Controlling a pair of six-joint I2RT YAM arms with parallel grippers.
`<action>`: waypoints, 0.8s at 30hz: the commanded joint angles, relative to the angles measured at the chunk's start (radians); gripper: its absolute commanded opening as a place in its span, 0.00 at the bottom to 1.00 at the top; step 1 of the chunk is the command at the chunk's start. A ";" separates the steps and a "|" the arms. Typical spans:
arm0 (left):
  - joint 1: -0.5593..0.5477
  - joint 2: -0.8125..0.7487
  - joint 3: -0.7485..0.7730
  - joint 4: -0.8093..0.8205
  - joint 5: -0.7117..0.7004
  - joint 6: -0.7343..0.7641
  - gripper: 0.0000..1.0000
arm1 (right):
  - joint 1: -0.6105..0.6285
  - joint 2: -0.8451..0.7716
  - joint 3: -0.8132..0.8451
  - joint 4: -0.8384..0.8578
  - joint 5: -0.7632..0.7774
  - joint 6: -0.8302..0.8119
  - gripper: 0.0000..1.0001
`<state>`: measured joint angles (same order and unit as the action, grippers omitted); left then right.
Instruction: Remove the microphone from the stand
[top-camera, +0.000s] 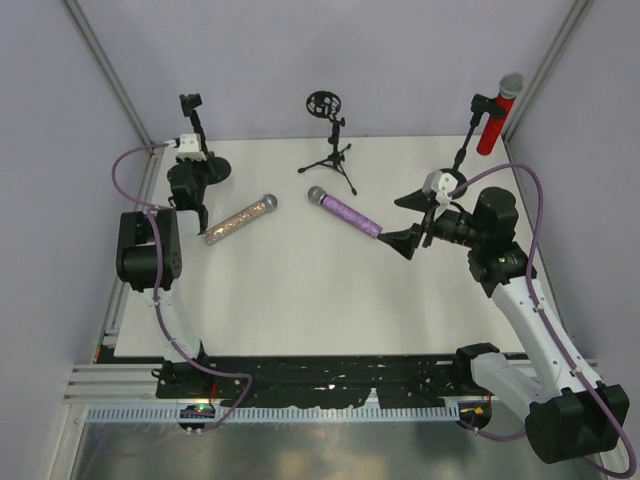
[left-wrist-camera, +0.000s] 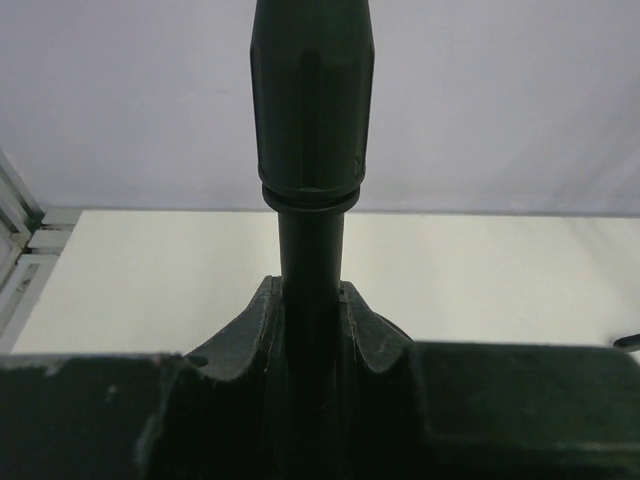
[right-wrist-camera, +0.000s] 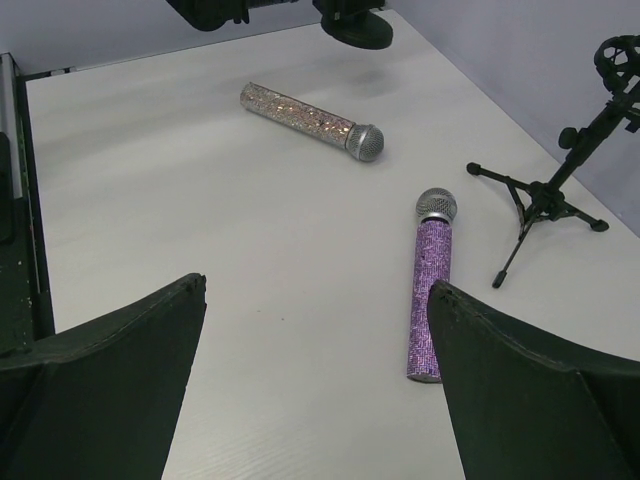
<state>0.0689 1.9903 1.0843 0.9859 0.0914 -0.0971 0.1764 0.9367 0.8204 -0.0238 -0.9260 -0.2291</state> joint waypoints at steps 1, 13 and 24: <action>0.005 0.033 0.071 0.253 0.019 -0.016 0.00 | -0.032 0.001 -0.006 0.087 -0.013 0.028 0.95; 0.014 0.084 0.074 0.300 0.007 -0.043 0.14 | -0.086 0.007 -0.033 0.154 -0.034 0.076 0.95; 0.017 0.084 0.078 0.295 0.031 -0.039 0.36 | -0.092 0.002 -0.035 0.168 -0.040 0.093 0.95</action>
<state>0.0753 2.0995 1.1141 1.1324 0.1146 -0.1417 0.0898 0.9432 0.7849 0.0910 -0.9531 -0.1532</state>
